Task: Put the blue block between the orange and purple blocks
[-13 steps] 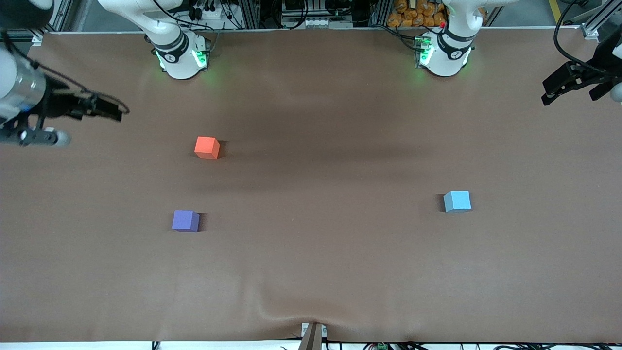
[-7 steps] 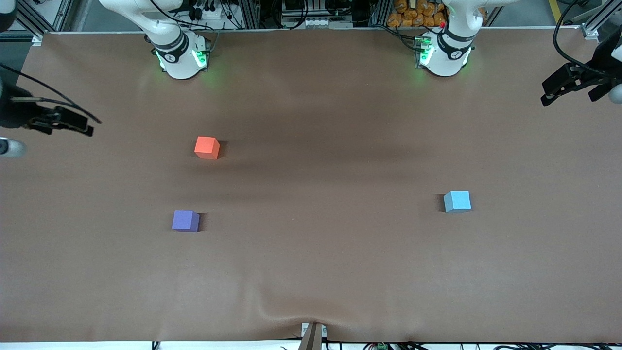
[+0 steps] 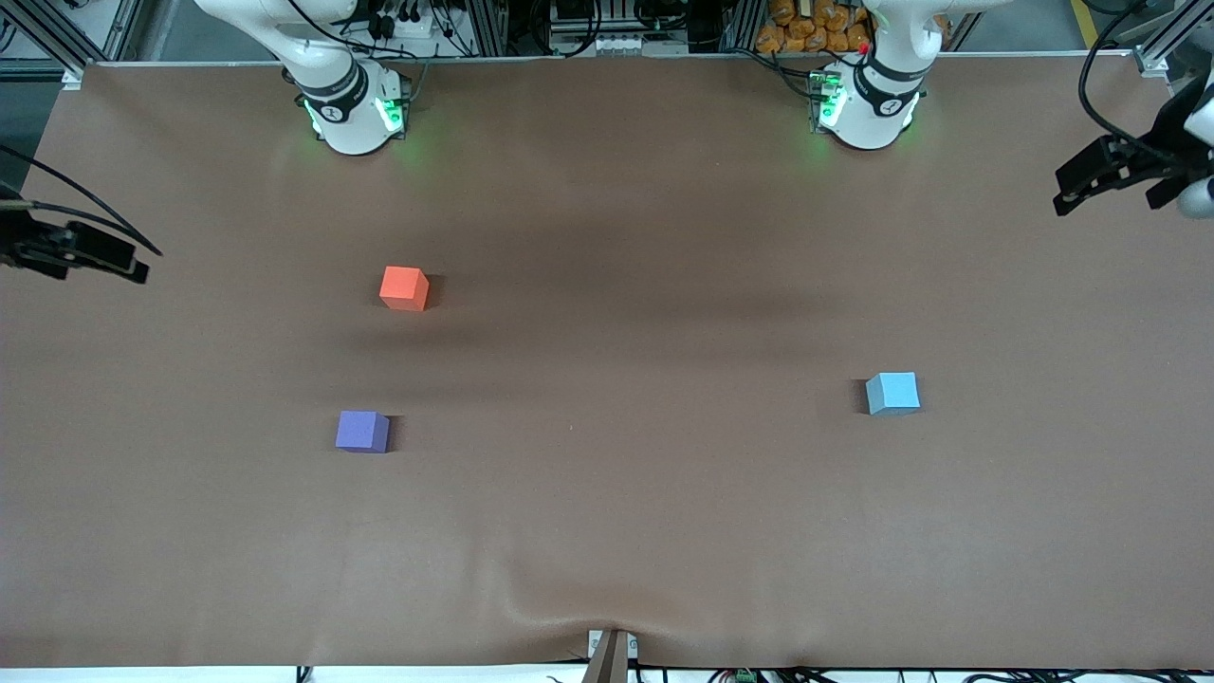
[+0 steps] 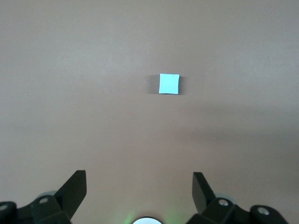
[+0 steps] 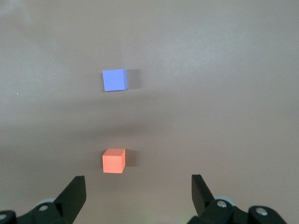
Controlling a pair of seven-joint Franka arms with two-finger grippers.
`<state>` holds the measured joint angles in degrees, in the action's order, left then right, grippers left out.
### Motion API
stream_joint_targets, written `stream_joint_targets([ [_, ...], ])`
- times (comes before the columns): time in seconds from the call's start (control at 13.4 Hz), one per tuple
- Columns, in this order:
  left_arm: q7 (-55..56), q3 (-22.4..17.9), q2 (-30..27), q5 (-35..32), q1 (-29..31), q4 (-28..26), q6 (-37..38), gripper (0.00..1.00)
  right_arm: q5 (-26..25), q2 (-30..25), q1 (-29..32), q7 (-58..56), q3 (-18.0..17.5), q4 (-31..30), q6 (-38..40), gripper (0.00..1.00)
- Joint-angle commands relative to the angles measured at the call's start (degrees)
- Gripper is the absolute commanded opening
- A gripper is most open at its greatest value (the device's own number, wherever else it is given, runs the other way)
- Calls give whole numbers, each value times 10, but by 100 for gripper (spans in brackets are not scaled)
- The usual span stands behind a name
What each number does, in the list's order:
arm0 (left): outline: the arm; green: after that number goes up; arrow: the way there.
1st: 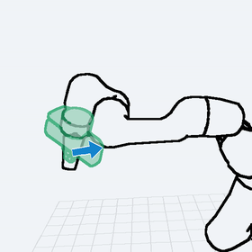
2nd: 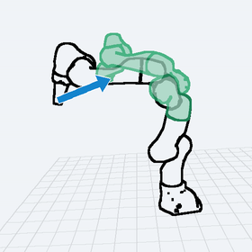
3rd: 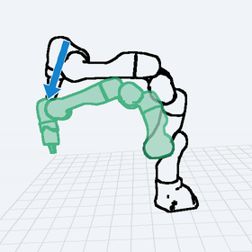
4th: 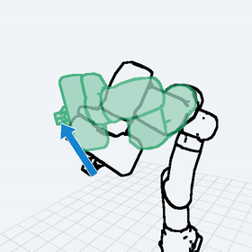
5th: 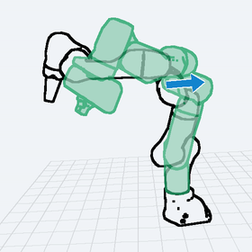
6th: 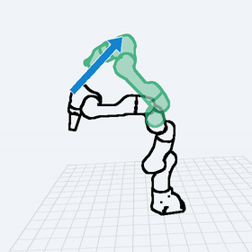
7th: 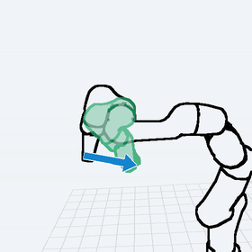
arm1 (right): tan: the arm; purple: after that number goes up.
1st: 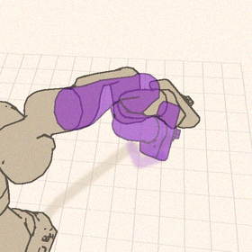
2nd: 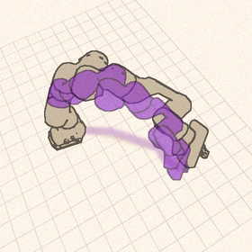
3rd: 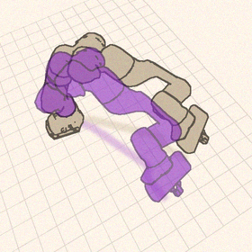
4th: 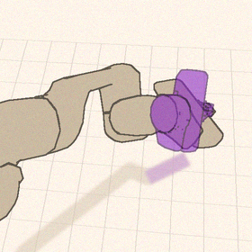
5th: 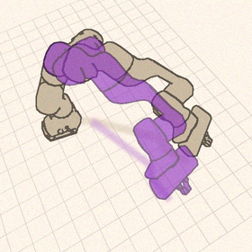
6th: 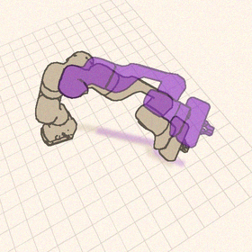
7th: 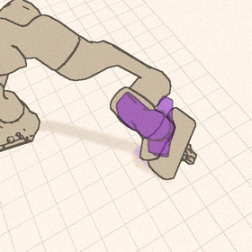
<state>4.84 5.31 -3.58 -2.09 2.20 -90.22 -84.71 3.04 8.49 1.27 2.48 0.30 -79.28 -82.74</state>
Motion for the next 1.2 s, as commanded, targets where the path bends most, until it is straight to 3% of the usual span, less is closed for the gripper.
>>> stream_joint_targets([
  [0.0,-12,2,11,9,4,-48,-52,100,-12,11,-8,-6,-4,0,4,100],
  [0.22,-12,6,10,9,3,-154,-188,100,-13,25,-2,0,-3,-10,7,100],
  [0.37,-12,8,14,9,2,-243,-318,100,-14,34,-7,1,-3,-9,4,100],
  [0.52,-12,8,57,9,-1,-299,-442,100,-13,34,-10,2,-3,-8,0,100],
  [0.75,-10,8,169,9,0,-297,-548,100,-12,24,-1,-5,-1,-6,20,100],
  [0.9,-7,8,228,9,-1,-287,-570,100,-14,14,1,-2,0,-9,39,100],
  [1.12,-2,9,237,9,-4,-281,-569,100,-15,-20,-4,8,-2,-65,22,100],
])
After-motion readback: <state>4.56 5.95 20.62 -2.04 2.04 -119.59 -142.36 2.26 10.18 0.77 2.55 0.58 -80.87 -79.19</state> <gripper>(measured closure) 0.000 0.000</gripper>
